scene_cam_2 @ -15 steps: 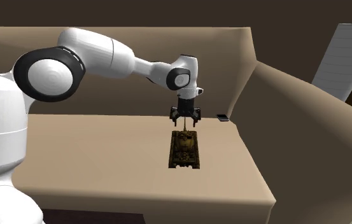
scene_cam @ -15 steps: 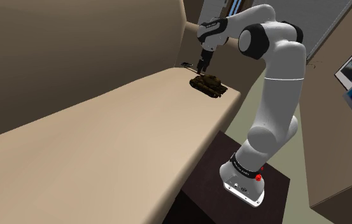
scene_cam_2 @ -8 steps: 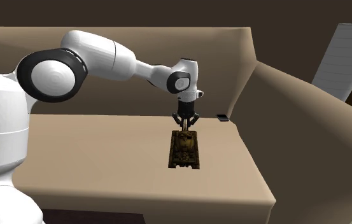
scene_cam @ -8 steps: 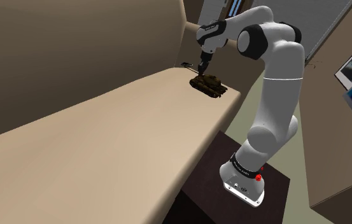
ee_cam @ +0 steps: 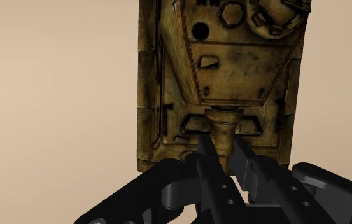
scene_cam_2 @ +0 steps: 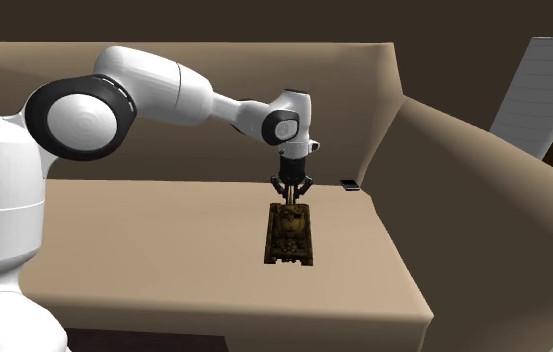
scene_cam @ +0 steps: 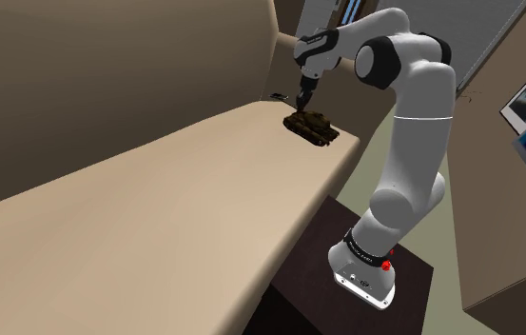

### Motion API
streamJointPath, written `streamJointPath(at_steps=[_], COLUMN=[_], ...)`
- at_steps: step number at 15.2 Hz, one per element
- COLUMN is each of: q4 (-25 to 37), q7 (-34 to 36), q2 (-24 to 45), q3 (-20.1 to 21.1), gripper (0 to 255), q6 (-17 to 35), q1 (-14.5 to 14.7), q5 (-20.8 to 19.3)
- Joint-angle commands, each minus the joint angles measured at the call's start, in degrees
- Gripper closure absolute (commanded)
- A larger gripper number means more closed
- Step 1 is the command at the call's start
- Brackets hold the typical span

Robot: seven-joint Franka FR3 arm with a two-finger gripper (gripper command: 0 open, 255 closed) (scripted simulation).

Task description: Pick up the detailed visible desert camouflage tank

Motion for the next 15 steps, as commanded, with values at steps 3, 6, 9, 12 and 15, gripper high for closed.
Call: streamJointPath(at_steps=[3,6,9,12,15], q4=[1.7,3.1,4.7,6.5,7.2], q7=[0.3,0.5,0.6,0.8,0.8], q2=[-1.0,-1.6,-2.1,-2.5,-2.6], q3=[-0.2,-0.4,-0.6,-0.7,-0.7], gripper=[255,255,255,255,255], q6=[-2.5,-4.5,-6.5,-8.7,-9.5], q1=[0.1,0.1,0.1,0.0,-0.1], q5=[-0.5,-0.8,-1.1,-1.3,-1.4])
